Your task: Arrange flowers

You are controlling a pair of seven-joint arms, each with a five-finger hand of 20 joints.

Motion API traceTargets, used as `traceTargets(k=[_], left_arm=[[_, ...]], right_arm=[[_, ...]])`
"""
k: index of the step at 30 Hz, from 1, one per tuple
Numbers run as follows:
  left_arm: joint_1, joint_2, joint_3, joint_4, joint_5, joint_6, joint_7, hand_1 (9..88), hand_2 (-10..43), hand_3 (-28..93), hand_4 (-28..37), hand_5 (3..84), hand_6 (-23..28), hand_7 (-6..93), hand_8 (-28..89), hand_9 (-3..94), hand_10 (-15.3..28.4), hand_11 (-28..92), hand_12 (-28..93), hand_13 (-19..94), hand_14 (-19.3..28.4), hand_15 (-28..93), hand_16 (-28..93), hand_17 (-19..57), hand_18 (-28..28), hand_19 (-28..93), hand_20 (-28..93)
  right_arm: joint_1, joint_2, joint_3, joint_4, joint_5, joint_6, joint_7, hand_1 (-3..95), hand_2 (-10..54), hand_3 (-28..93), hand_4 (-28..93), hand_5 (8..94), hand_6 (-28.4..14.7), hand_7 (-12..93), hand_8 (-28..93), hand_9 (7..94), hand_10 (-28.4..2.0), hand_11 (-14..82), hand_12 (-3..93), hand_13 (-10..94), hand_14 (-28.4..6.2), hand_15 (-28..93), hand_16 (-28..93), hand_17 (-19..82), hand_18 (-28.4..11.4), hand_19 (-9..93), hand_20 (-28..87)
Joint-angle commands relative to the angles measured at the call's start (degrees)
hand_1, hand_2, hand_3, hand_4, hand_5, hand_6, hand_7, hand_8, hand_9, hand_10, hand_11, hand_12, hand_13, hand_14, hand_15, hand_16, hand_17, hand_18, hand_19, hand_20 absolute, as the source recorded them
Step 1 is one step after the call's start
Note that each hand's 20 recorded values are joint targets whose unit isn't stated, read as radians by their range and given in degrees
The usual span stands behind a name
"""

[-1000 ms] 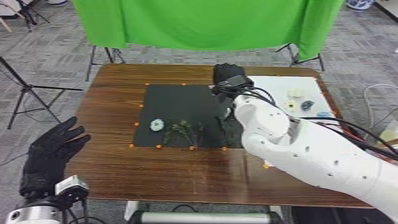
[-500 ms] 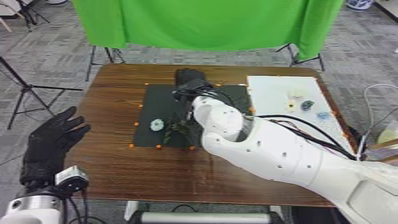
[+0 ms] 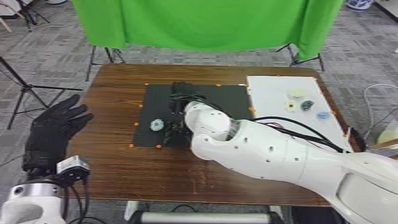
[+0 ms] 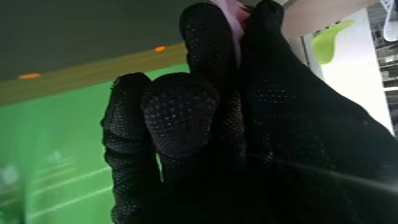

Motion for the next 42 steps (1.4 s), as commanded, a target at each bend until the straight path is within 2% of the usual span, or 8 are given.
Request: traceTargets(k=[1, 11, 23, 33, 35, 37, 39, 42], left_arm=[[-0.9, 0.77, 0.13, 0.64, 0.32, -1.24, -0.7, 25.0, 6.4, 83, -20.4, 40.2, 11.0, 16.2, -11, 35.5, 19.6, 28, 8, 27, 26.5, 54, -12, -9.1, 22.6, 62, 0], [-1.5, 0.98, 0.2, 0.81, 0.36, -1.54, -1.01, 25.0, 6.4, 83, -20.5, 40.2, 11.0, 16.1, -11, 35.5, 19.7, 28, 8, 27, 26.6, 55, -12, -9.1, 22.6, 62, 0], [-1.4, 1.04, 0.29, 0.84, 0.05, -1.31, -0.98, 25.0, 6.5, 83, -20.5, 40.2, 11.0, 16.3, -11, 35.5, 19.7, 28, 8, 27, 26.6, 55, -12, -9.2, 22.6, 61, 0], [0.2, 0.64, 0.03, 0.39, -0.19, -0.31, -1.05, 25.0, 6.6, 83, -20.5, 40.2, 11.0, 16.2, -11, 35.5, 19.7, 28, 8, 27, 26.6, 55, -12, -9.2, 22.7, 61, 0], [0.5, 0.51, -0.09, 0.43, -0.28, -0.42, -0.98, 25.0, 6.6, 83, -20.5, 40.2, 11.0, 16.2, -11, 35.5, 19.7, 28, 8, 27, 26.6, 55, -12, -9.2, 22.7, 62, 0], [0.6, 0.7, 0.01, 0.43, -0.58, -0.27, -0.48, 24.9, 6.6, 83, -20.4, 40.2, 11.0, 16.1, -11, 35.5, 19.7, 28, 8, 27, 26.6, 55, -12, -9.2, 22.6, 62, 0], [0.1, 0.69, 0.22, 0.51, -0.31, -0.4, -0.79, 24.8, 6.5, 83, -20.4, 40.2, 11.0, 16.2, -11, 35.6, 19.7, 28, 8, 27, 26.6, 55, -12, -9.2, 22.6, 62, 0], [0.5, 0.49, 0.61, 0.26, -0.09, 0.04, -0.68, 24.9, 6.6, 83, -20.5, 40.2, 11.0, 16.2, -11, 35.6, 19.7, 28, 8, 27, 26.6, 55, -12, -9.1, 22.6, 62, 0]], right_arm=[[3.3, -1.4, -1.5, 0.3, 1.4, 2.9, 1.2, 51.0, -9.5, 78, -28, 76.0, 1.3, 29, -1, 89.8, -7.4, 17.3, 32.4, 79, -3.4, 73, 17, 40, -18.1, 93, 17], [1.0, -2.2, 2.1, 0.2, 2.4, -1.4, 0.8, 46.4, -9.5, 75, -28, 70.1, 0.6, 30, -4, 83.5, -8.0, 22.4, 26.5, 77, -3.8, 75, 16, 38, -17.8, 93, 16], [-2.3, -3.1, 5.9, -0.1, 1.9, -6.0, -0.1, 39.9, -9.5, 80, -28, 66.3, 0.3, 27, -7, 78.1, -9.9, 30.7, 19.1, 74, -4.7, 77, 15, 36, -18.2, 93, 15], [-4.7, -3.1, 9.8, -0.7, 1.3, -7.6, -1.3, 38.1, -9.5, 81, -28, 66.2, 0.5, 26, -9, 77.0, -10.4, 32.3, 16.8, 73, -4.7, 77, 15, 36, -18.2, 93, 15], [-5.0, -2.8, 10.1, -1.2, 2.2, -7.3, -1.4, 36.7, -9.5, 82, -28, 65.9, 0.4, 26, -14, 76.1, -10.8, 31.6, 16.1, 73, -5.2, 77, 15, 35, -18.4, 93, 15], [-5.6, -2.8, 11.0, -1.1, 2.5, -8.6, -1.6, 35.1, -9.5, 83, -28, 65.1, 0.0, 26, -16, 75.0, -11.6, 30.3, 15.6, 72, -5.7, 77, 15, 35, -18.7, 93, 15], [-6.7, -3.1, 12.7, -0.9, 2.8, -10.6, -1.8, 32.8, -9.4, 84, -28, 63.4, -0.3, 26, -16, 73.4, -12.3, 28.6, 15.2, 71, -6.4, 77, 14, 34, -18.9, 93, 15], [-10.1, -4.2, 17.0, -1.1, 1.3, -15.9, -2.2, 28.8, -5.6, 84, -28, 61.4, -1.3, 24, -16, 70.5, -13.5, 25.0, 14.3, 70, -7.5, 76, 14, 33, -19.5, 93, 13]])
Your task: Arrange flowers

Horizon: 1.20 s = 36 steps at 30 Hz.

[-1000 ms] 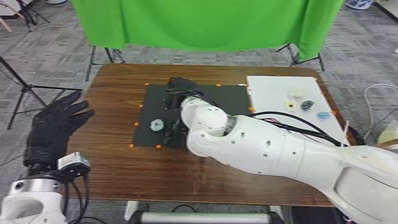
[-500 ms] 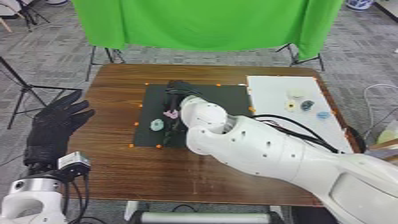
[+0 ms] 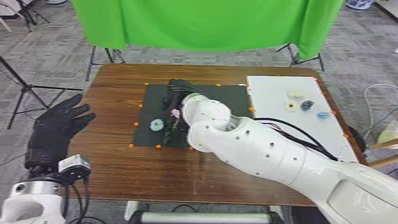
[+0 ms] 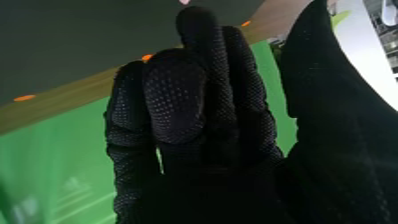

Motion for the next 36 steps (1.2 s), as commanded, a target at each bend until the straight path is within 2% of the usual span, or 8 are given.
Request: traceTargets(k=[1, 7, 14, 19, 23, 27, 31, 36], left_arm=[[1.1, -0.28, 0.56, -0.25, -0.11, 0.73, 0.08, 24.9, 6.6, 83, -20.5, 40.2, 11.0, 16.1, -11, 35.6, 19.7, 28, 8, 27, 26.6, 54, -12, -9.1, 22.6, 62, 0], [1.9, -0.87, 0.57, -0.48, -0.13, 1.0, 0.19, 24.9, 6.6, 83, -20.5, 40.2, 11.0, 16.2, -11, 35.6, 19.7, 28, 8, 27, 26.6, 55, -12, -9.2, 22.6, 62, 0], [1.6, -1.47, 0.54, -0.19, 0.18, 0.45, -0.39, 25.0, 6.6, 83, -20.5, 40.2, 11.0, 16.1, -11, 35.6, 19.7, 28, 8, 27, 26.6, 55, -12, -9.1, 22.6, 62, 0], [2.6, -1.6, 0.55, -0.53, 0.12, 0.95, -0.12, 25.0, 6.7, 83, -20.4, 40.2, 11.0, 16.1, -11, 35.7, 19.7, 28, 8, 27, 26.6, 55, -12, -9.1, 22.6, 62, 0], [3.2, -1.9, 0.27, -0.86, 0.22, 0.86, -0.36, 25.0, 6.7, 83, -20.5, 40.3, 11.0, 16.2, -11, 35.8, 19.8, 28, 8, 27, 26.6, 55, -12, -9.1, 22.6, 62, 0], [4.3, -1.61, 0.33, -1.33, -0.02, 1.66, 0.23, 25.1, 6.7, 83, -20.4, 40.4, 11.0, 15.9, -11, 35.9, 19.7, 28, 8, 27, 26.5, 54, -12, -8.9, 22.5, 61, 0], [5.4, -1.44, 0.56, -1.79, -0.36, 2.5, 0.81, 25.0, 6.7, 83, -20.3, 40.4, 11.0, 15.8, -11, 35.9, 19.6, 28, 8, 28, 26.4, 54, -12, -8.9, 22.5, 61, 0], [7.3, -1.89, 0.17, -2.62, -0.21, 3.4, 1.24, 25.1, 6.6, 83, -20.3, 40.4, 11.0, 15.8, -11, 35.9, 19.7, 28, 8, 28, 26.4, 54, -12, -8.9, 22.6, 61, 0]], right_arm=[[-4.6, -1.5, 5.8, -0.5, -1.4, -9.0, -1.0, 27.9, -4.6, 84, -28, 60.5, -1.9, 24, -16, 69.3, -13.9, 23.8, 14.0, 70, -7.8, 76, 14, 33, -19.8, 93, 13], [-8.9, -3.7, 11.6, -0.3, -3.0, -16.6, -2.0, 22.5, 0.9, 85, -28, 56.8, -3.2, 21, -15, 64.0, -16.1, 18.1, 13.0, 69, -9.3, 76, 13, 32, -20.9, 93, 13], [-8.7, -3.4, 11.6, -0.2, -2.6, -17.2, -2.6, 20.9, 2.3, 86, -28, 54.5, -4.0, 19, -14, 60.5, -16.4, 15.2, 12.7, 69, -10.0, 76, 12, 31, -21.8, 93, 13], [-6.4, -1.4, 6.4, -1.4, -4.5, -9.4, -3.7, 20.6, 2.4, 86, -28, 54.2, -3.9, 19, -14, 59.5, -16.4, 14.5, 12.8, 68, -10.2, 76, 12, 31, -22.0, 93, 13], [2.3, 2.1, -5.4, -1.9, -5.4, 1.8, -0.9, 20.3, 1.5, 86, -28, 56.1, -3.7, 20, -14, 60.1, -16.4, 15.2, 13.1, 69, -10.1, 77, 12, 31, -22.0, 93, 13], [10.1, 3.7, -14.2, -2.0, -5.6, 8.1, 2.9, 20.4, 0.1, 86, -28, 56.7, -3.7, 21, -14, 60.3, -16.8, 15.7, 13.3, 69, -9.8, 77, 12, 32, -22.1, 93, 15], [13.7, 5.2, -17.1, -2.8, -6.5, 9.7, 4.9, 21.1, -1.3, 86, -27, 56.9, -3.9, 20, -14, 59.2, -17.6, 16.0, 13.5, 69, -9.7, 78, 12, 33, -22.4, 93, 17], [11.5, 7.2, -11.7, -5.3, -8.8, 5.6, 3.0, 21.3, -1.7, 86, -27, 56.2, -4.3, 20, -14, 57.9, -18.1, 15.8, 13.4, 69, -9.9, 78, 12, 34, -22.6, 93, 18]])
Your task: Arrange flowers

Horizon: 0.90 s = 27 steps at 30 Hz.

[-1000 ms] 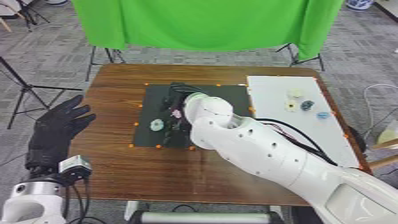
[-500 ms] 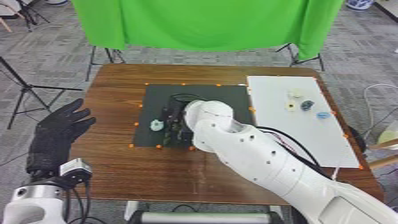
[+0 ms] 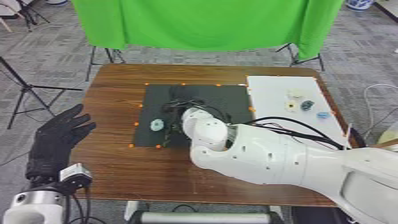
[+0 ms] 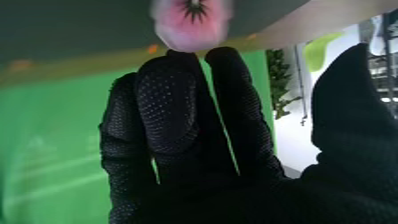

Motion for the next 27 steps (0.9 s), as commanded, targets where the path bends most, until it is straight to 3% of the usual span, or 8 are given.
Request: traceTargets(k=[1, 6, 9, 10, 12, 14, 21, 27], left_arm=[[3.7, -0.64, -0.2, -1.35, -0.43, 2.08, 1.08, 25.1, 6.6, 83, -20.3, 40.4, 11.0, 15.7, -11, 35.9, 19.7, 28, 8, 28, 26.4, 54, -12, -8.9, 22.6, 61, 0], [3.6, -0.54, 0.51, -1.41, -0.8, 2.4, 1.9, 25.1, 6.6, 83, -20.3, 40.4, 10.9, 15.8, -11, 36.0, 19.7, 28, 8, 28, 26.5, 54, -11, -8.9, 22.6, 61, 0], [2.7, -0.28, 1.22, -1.27, -0.57, 2.16, 1.66, 25.1, 6.6, 83, -20.3, 40.4, 11.0, 15.7, -11, 35.9, 19.7, 28, 9, 28, 26.5, 54, -11, -8.9, 22.6, 61, 0], [2.1, -0.46, 1.19, -1.21, -0.01, 1.59, 0.77, 25.1, 6.6, 83, -20.3, 40.4, 10.9, 15.7, -11, 35.9, 19.7, 28, 9, 28, 26.5, 54, -11, -8.9, 22.5, 61, 0], [2.8, -0.74, 0.96, -1.58, 0.35, 1.62, 0.58, 25.1, 6.7, 83, -20.4, 40.4, 11.0, 15.7, -11, 35.9, 19.7, 28, 9, 28, 26.5, 54, -11, -8.9, 22.6, 61, 0], [3.3, -0.79, 1.18, -1.7, -0.56, 2.67, 1.63, 25.1, 6.7, 83, -20.4, 40.4, 11.0, 15.7, -11, 35.8, 19.7, 28, 9, 28, 26.5, 54, -11, -9.0, 22.6, 61, 0], [4.4, -0.6, 1.22, -1.64, -0.74, 3.29, 2.5, 25.1, 6.7, 83, -20.2, 40.5, 11.0, 15.6, -11, 36.0, 19.7, 28, 9, 28, 26.5, 54, -11, -8.8, 22.5, 61, 0], [3.8, -1.21, 1.22, -1.33, -0.57, 2.35, 2.0, 25.0, 6.6, 83, -20.3, 40.5, 11.0, 15.6, -11, 36.0, 19.7, 28, 9, 28, 26.5, 54, -11, -8.8, 22.5, 61, 0]], right_arm=[[2.5, 3.4, 7.0, -3.4, -2.1, -3.2, -2.2, 21.3, -1.7, 86, -27, 55.7, -4.4, 20, -14, 57.7, -18.2, 15.6, 13.3, 69, -9.9, 78, 12, 34, -22.6, 93, 18], [-0.9, 1.5, 12.3, -3.9, 1.2, -6.7, -4.9, 21.7, -2.4, 86, -27, 54.1, -4.6, 20, -14, 56.6, -18.3, 15.3, 13.4, 68, -9.9, 79, 12, 34, -22.6, 93, 19], [-5.4, -0.5, 17.2, -3.5, -1.6, -12.8, -4.7, 21.7, -2.6, 86, -27, 54.1, -4.5, 19, -14, 56.8, -18.2, 15.3, 13.4, 68, -10.0, 79, 12, 33, -22.8, 93, 19], [-6.6, -0.7, 18.4, -3.5, -2.5, -15.0, -4.1, 21.6, -2.5, 86, -27, 54.1, -4.5, 19, -14, 57.1, -18.4, 15.3, 13.3, 68, -10.0, 79, 12, 33, -22.8, 93, 20], [-11.3, -2.4, 24.0, -3.6, -3.5, -20.9, -3.8, 19.7, -0.9, 86, -27, 54.2, -4.6, 19, -14, 57.6, -18.9, 15.0, 13.2, 69, -10.5, 79, 12, 34, -23.4, 93, 20], [-10.8, -2.3, 23.8, -3.3, -0.5, -20.6, -2.7, 16.9, 1.8, 85, -26, 54.3, -5.0, 19, -13, 58.6, -19.8, 14.4, 13.1, 70, -11.2, 80, 12, 34, -24.3, 93, 22], [-12.7, -2.6, 27.1, -2.8, -1.0, -26.6, -1.9, 9.7, 7.2, 83, -25, 52.3, -6.3, 16, -12, 58.9, -22.2, 12.7, 12.7, 71, -12.5, 80, 12, 34, -26.3, 93, 26], [-13.0, -2.4, 27.2, -0.8, 0.7, -26.6, -0.3, 5.4, 10.0, 82, -25, 50.3, -6.8, 15, -11, 57.2, -23.7, 11.5, 12.5, 71, -13.4, 81, 12, 34, -27.4, 93, 26]])
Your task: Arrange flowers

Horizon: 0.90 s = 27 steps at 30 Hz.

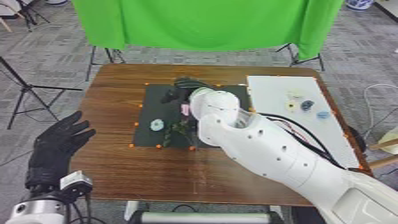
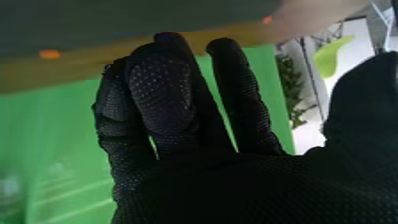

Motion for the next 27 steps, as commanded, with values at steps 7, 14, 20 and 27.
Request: traceTargets(k=[7, 14, 20, 27], left_arm=[[-0.6, -0.34, 0.23, 0.42, -0.22, -0.17, -0.16, 25.1, 6.7, 83, -20.3, 40.5, 11.0, 15.6, -11, 36.0, 19.7, 28, 9, 28, 26.5, 54, -11, -8.8, 22.5, 61, 0], [-1.6, -0.48, -0.06, 0.71, 0.27, -0.91, -1.2, 25.3, 6.7, 82, -20.3, 40.5, 11.0, 15.6, -11, 36.0, 19.8, 28, 8, 28, 26.5, 54, -11, -8.9, 22.5, 61, 0], [-2.3, -0.41, -0.16, 0.96, 0.68, -1.72, -2.36, 25.3, 6.8, 82, -20.2, 40.5, 11.0, 15.7, -11, 36.0, 19.7, 28, 8, 28, 26.6, 54, -11, -8.9, 22.5, 61, 0], [-3.0, -0.24, -0.34, 1.12, 0.9, -2.33, -2.98, 25.2, 6.8, 82, -20.2, 40.5, 11.0, 15.8, -11, 35.9, 19.7, 28, 8, 28, 26.6, 54, -12, -8.9, 22.6, 61, 0]], right_arm=[[-2.3, -0.2, 2.7, 4.2, 2.4, -2.4, 1.4, 3.8, 11.2, 82, -25, 49.4, -7.1, 14, -11, 55.2, -23.5, 10.9, 12.6, 70, -14.0, 81, 12, 33, -27.8, 93, 26], [-4.5, -1.3, 3.8, 3.6, 2.8, -2.2, -0.2, 3.7, 11.7, 82, -25, 48.8, -7.2, 14, -11, 53.9, -21.4, 11.1, 12.8, 70, -14.5, 82, 12, 32, -27.7, 93, 26], [-5.6, -2.3, 4.2, 3.0, 2.5, -2.2, -1.0, 4.1, 11.8, 83, -25, 49.1, -7.6, 14, -11, 54.3, -19.8, 11.4, 12.8, 70, -14.7, 83, 12, 31, -27.7, 93, 26], [-5.0, -2.4, 3.3, 2.4, 3.3, -0.7, -1.8, 4.7, 11.9, 83, -26, 49.8, -7.9, 14, -11, 55.0, -19.0, 11.8, 12.8, 70, -15.0, 83, 11, 31, -27.7, 93, 26]])
